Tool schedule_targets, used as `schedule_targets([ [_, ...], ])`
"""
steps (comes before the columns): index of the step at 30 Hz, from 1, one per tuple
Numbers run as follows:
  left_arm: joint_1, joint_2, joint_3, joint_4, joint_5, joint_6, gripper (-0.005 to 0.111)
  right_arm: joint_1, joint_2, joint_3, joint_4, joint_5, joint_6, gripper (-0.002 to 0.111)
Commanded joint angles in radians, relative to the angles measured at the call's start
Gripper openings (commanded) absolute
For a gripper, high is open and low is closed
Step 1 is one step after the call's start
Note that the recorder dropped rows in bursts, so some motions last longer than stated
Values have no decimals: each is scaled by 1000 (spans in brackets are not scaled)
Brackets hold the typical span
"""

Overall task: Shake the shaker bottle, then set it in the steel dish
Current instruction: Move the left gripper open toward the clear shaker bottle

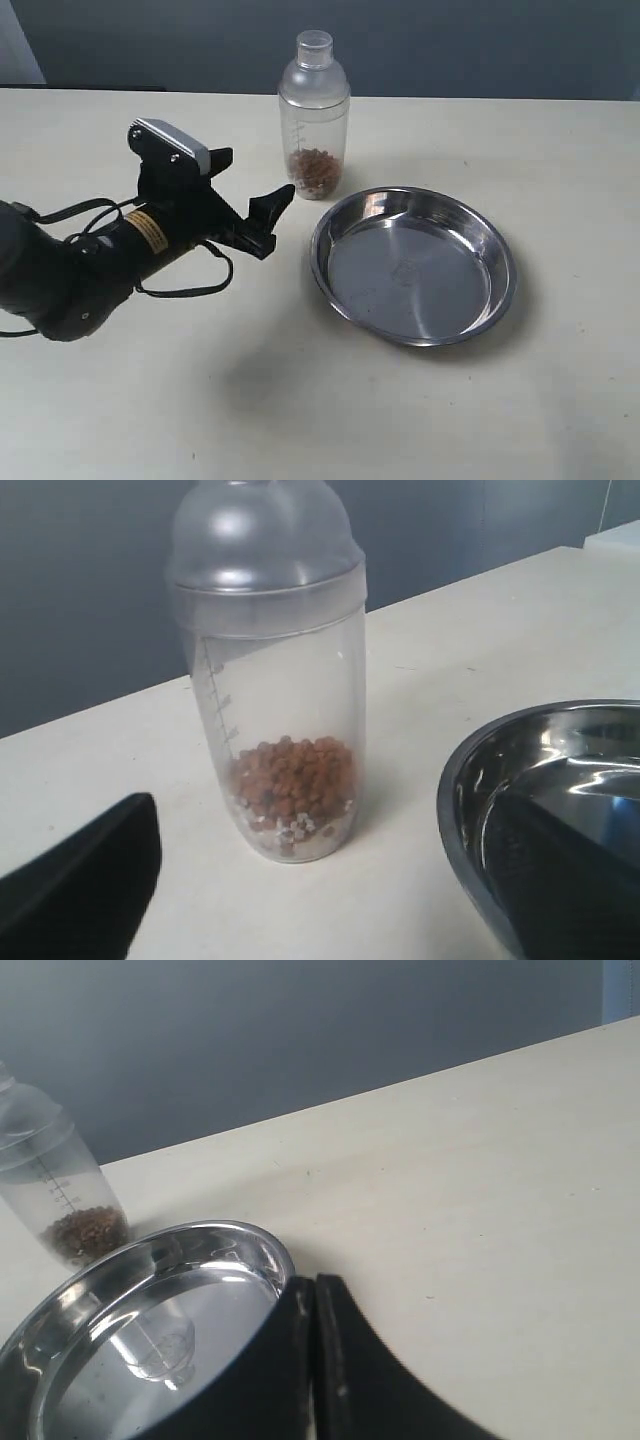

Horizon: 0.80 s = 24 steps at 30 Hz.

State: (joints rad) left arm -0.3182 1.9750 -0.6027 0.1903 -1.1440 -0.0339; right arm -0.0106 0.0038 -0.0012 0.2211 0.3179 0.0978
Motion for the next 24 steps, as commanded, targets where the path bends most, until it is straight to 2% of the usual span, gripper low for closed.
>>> schedule_targets([
  [1,7,79,-44,-21,-77,11,83,2,-4,1,-3,-10,-6,-1],
  [8,7,166,-151,-21,-77,7,83,2,-4,1,-3,-10,-6,-1],
  [14,7,208,-255,-21,-77,-94,83,2,-4,1,-3,-10,-6,-1],
  [18,7,221,-327,11,-75,-97,83,2,-4,1,-3,-10,-6,-1],
  [24,7,223,-405,69,59,-174,84,2,-4,1,-3,-10,-6,-1],
])
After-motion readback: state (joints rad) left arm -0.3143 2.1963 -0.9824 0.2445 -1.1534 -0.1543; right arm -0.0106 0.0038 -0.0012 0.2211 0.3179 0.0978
